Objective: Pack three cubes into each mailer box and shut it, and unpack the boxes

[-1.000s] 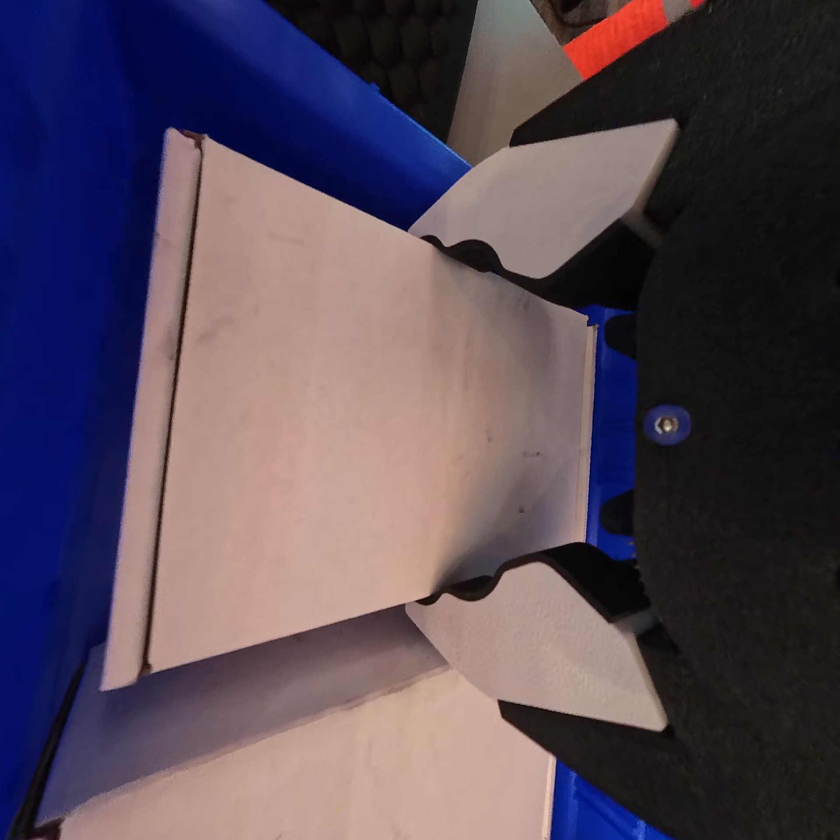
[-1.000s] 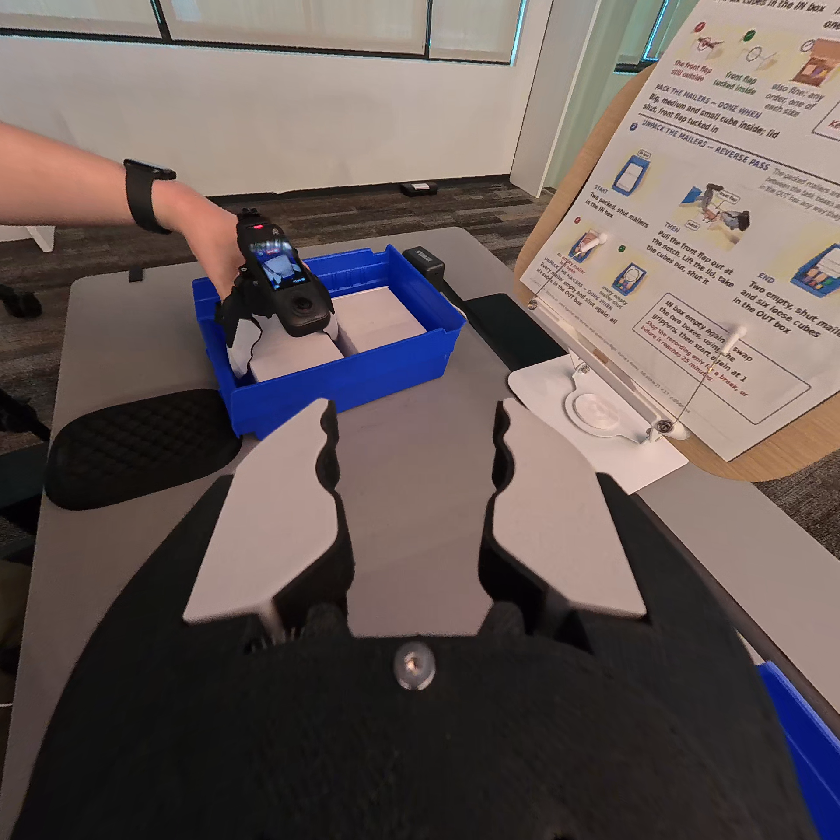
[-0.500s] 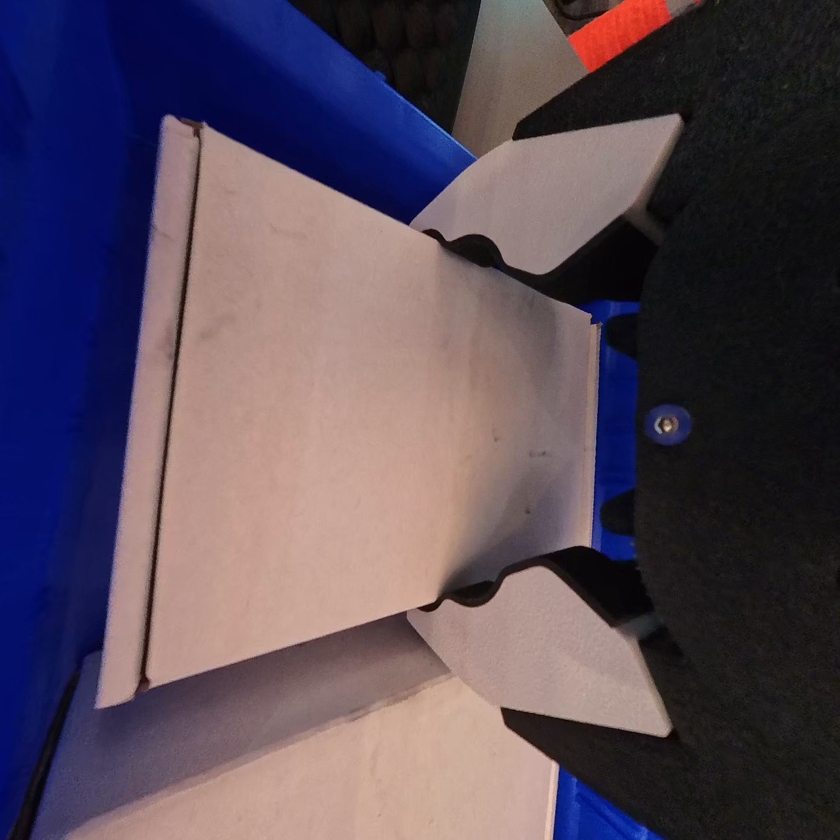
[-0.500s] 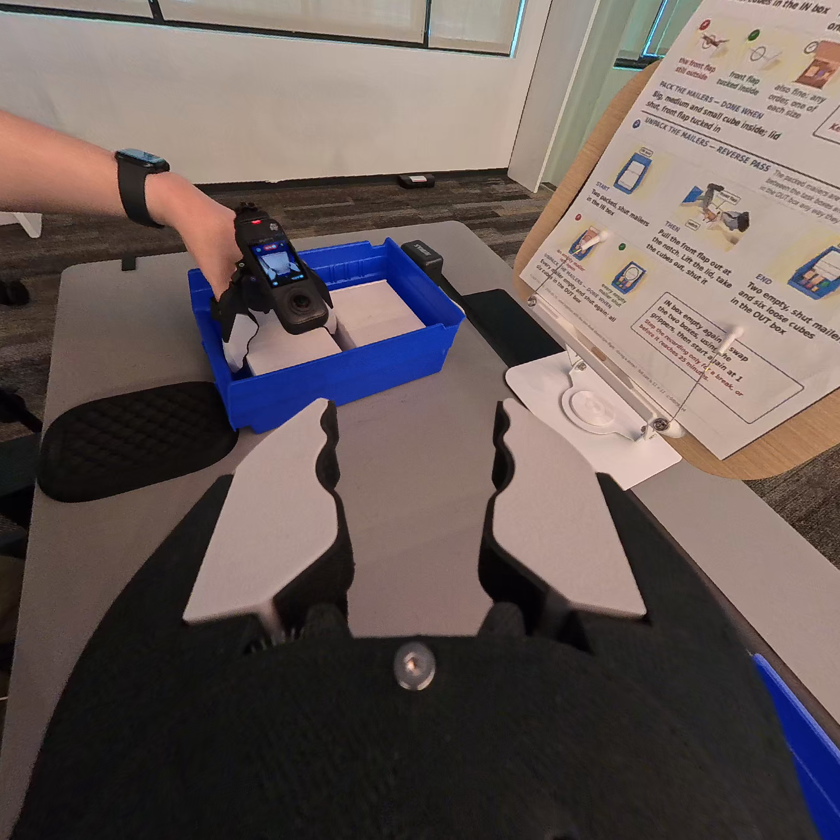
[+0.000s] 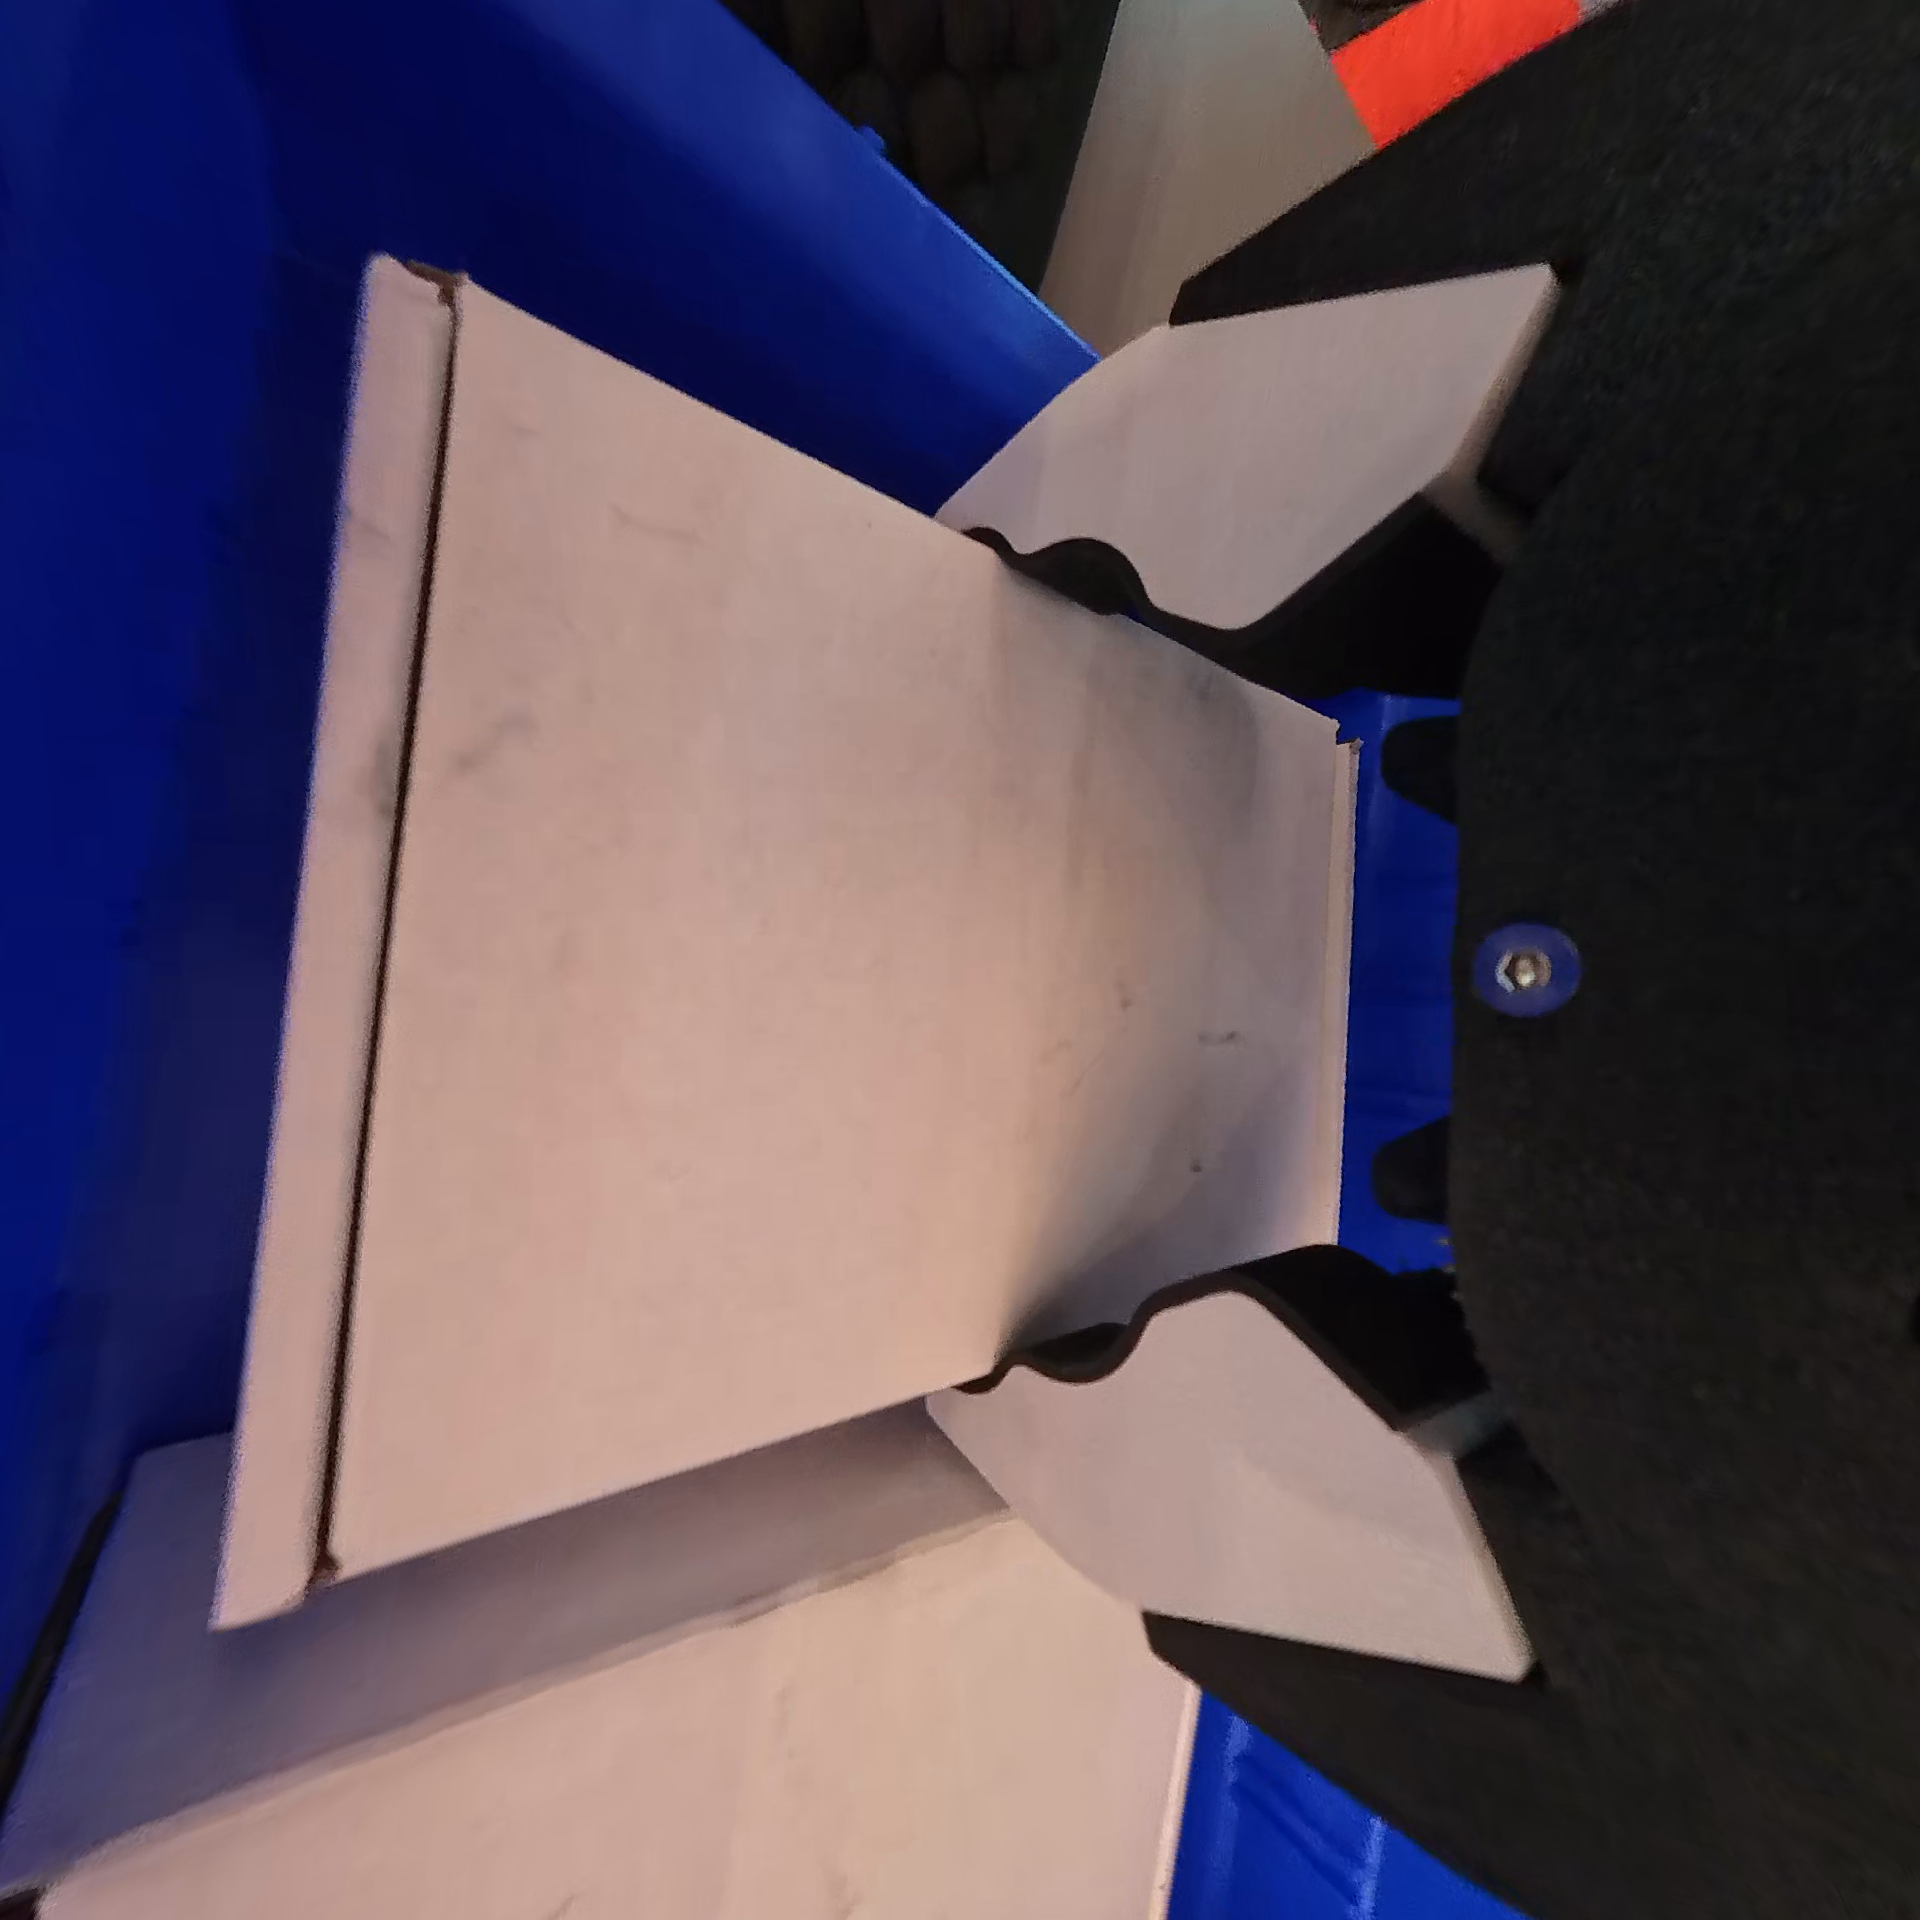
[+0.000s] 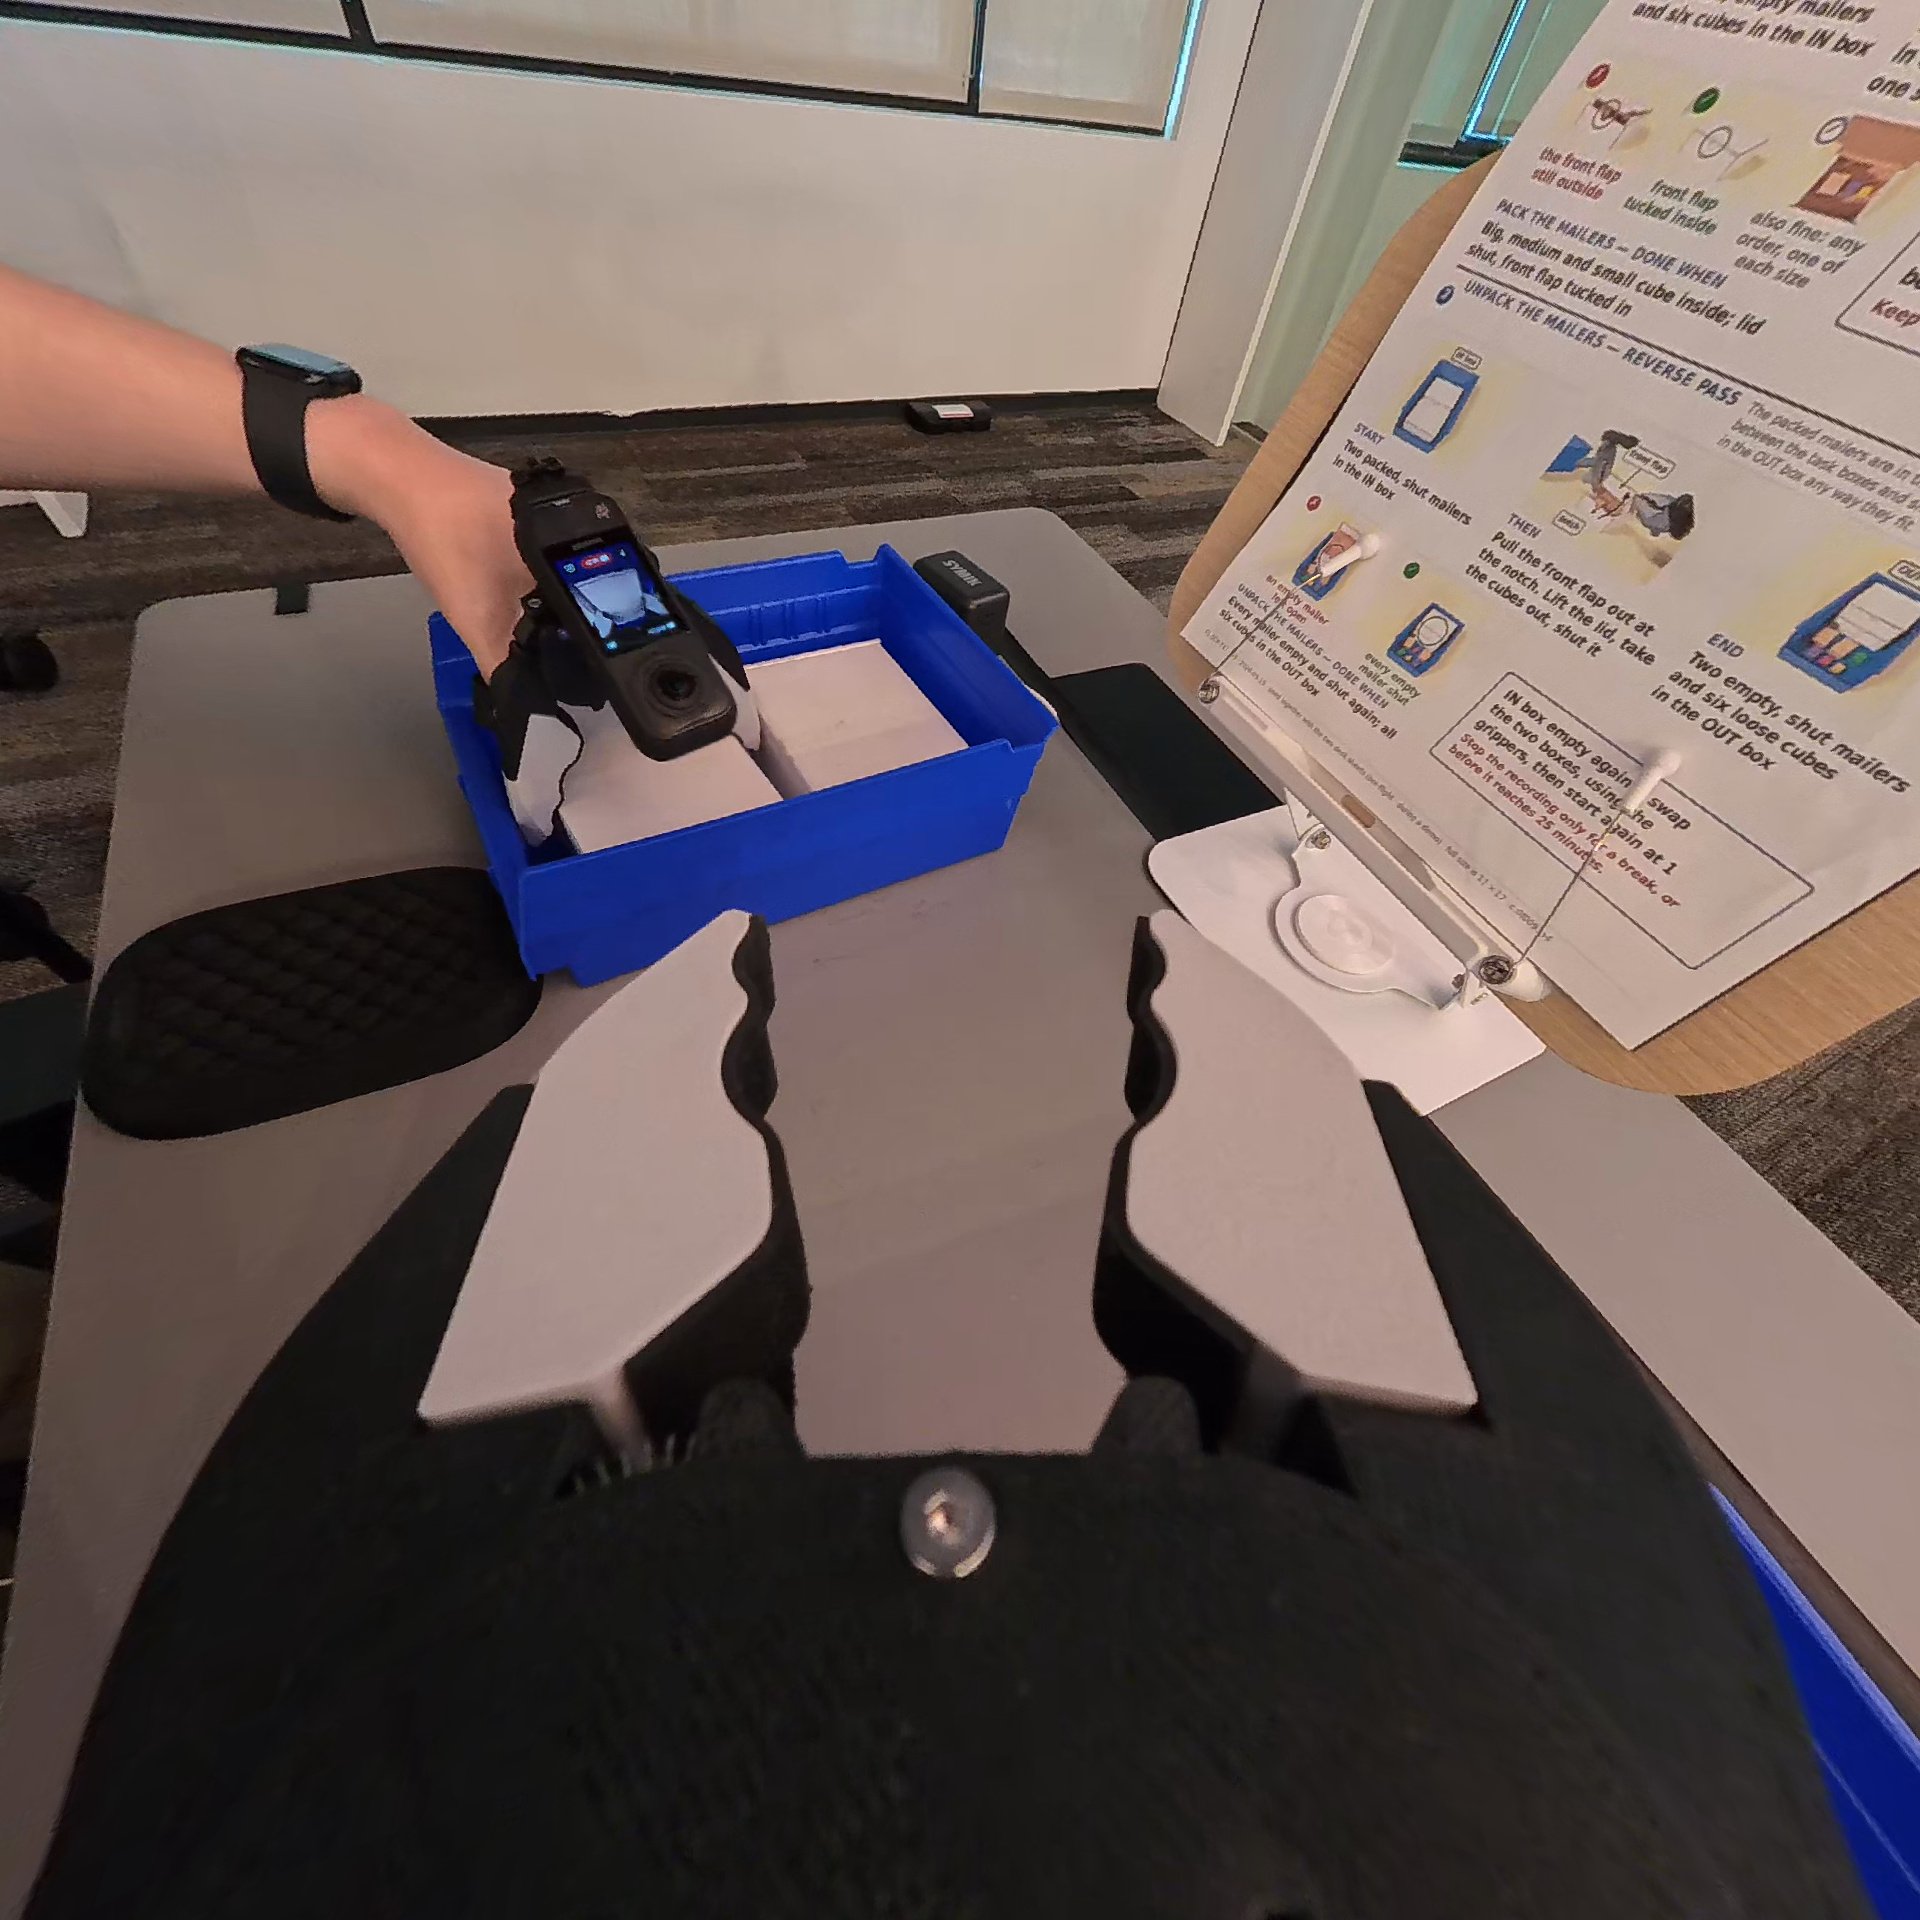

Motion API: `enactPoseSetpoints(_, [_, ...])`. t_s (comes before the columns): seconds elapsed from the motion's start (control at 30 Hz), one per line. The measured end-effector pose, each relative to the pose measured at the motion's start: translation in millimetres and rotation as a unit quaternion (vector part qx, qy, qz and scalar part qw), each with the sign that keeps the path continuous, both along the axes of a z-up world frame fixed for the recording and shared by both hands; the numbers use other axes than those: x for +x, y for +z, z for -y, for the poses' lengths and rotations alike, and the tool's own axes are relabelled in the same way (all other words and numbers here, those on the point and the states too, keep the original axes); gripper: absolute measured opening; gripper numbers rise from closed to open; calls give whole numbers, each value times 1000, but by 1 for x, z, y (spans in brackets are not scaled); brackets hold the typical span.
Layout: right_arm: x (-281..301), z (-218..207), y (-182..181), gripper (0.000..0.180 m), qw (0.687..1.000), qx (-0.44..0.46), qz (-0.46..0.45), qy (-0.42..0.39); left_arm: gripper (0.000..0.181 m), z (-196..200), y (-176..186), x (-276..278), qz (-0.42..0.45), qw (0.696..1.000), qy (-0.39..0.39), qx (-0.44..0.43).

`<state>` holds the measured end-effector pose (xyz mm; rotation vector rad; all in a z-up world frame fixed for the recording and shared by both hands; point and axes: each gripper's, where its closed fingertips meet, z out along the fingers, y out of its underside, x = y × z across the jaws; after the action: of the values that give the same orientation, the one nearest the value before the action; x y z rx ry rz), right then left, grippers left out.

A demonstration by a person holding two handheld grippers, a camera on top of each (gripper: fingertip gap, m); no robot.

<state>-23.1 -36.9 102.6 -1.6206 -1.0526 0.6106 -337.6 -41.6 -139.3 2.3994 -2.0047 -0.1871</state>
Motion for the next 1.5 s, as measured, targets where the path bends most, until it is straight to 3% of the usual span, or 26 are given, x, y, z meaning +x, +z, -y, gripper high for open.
enactPoseSetpoints(0.7, [2, 8, 6, 67, 1000, 10, 2, 3, 130, -5, 46, 4, -12, 999, -10, 51])
enactPoseSetpoints(1.03, [1, 9, 3, 67, 1000, 11, 12, 4, 130, -4, 47, 6, -8, 999, -2, 52])
enactPoseSetpoints(1.5, [0, 7, -2, 67, 1000, 5, 20, 1, 130, -13, 37, 15, 110, 991, 64, 33])
